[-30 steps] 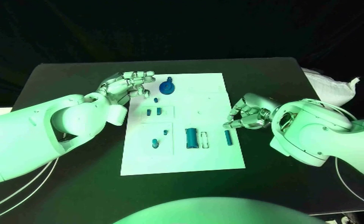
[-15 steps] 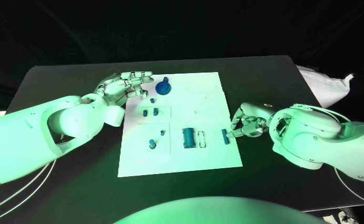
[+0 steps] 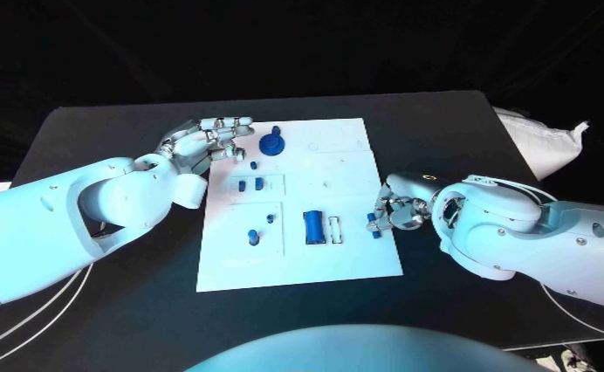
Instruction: Assemble the parts on the task board
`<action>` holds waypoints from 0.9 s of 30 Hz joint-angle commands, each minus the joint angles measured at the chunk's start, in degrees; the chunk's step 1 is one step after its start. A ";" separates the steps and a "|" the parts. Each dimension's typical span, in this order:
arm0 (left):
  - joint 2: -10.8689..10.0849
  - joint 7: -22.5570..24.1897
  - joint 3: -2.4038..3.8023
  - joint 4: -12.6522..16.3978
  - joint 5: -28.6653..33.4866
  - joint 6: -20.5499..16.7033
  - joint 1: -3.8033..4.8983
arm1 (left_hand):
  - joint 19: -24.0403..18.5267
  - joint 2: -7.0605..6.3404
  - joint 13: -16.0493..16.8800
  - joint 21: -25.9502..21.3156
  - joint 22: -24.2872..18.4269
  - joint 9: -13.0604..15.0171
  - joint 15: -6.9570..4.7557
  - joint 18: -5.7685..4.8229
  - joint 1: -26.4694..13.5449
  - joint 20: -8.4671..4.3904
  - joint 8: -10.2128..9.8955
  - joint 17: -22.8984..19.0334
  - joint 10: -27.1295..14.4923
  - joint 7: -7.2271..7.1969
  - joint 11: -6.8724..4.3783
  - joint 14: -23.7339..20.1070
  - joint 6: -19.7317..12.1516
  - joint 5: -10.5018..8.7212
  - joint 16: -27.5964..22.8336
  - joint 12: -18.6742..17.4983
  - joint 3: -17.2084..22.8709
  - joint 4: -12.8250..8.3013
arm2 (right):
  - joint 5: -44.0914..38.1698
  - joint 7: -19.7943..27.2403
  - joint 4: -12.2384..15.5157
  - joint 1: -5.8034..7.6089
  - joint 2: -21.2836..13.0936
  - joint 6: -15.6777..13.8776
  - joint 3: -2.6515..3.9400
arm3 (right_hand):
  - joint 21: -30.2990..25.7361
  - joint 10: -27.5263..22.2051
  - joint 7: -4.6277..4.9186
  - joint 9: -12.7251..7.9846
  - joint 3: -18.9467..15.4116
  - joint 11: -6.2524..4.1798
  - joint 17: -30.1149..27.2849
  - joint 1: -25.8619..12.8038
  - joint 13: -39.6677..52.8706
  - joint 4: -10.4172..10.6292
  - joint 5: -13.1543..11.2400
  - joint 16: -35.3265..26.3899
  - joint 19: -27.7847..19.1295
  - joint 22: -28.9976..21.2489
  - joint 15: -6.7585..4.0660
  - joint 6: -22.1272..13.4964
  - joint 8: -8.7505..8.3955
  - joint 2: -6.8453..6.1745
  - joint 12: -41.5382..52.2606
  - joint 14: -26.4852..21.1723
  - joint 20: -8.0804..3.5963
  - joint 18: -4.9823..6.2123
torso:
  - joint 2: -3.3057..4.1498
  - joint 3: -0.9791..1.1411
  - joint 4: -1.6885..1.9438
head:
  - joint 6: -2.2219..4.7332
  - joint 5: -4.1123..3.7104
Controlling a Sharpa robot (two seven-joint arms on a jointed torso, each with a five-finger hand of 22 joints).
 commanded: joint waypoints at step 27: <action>-0.25 0.15 0.04 0.14 -0.66 1.25 -0.07 | 0.06 0.41 -0.09 -0.20 -0.06 -0.08 -0.31 0.67 0.24 -0.35 0.38 -0.05 -0.35 -0.23 -0.07 0.09 -0.28 -0.01 -0.33 0.32 0.04 -0.31 | -16.45 -0.68 -1.33 -2.32 3.60 11.17 -0.17 | 0.89 1.36 -0.89 -0.37 8.77 -1.10 9.37 7.67 -4.76 -6.83 -2.94 0.67 1.38 3.03 -0.48 3.53 -1.39 0.32 1.44 4.82 -0.32 -0.88 | -0.01 -0.06 0.26 | -0.56 0.15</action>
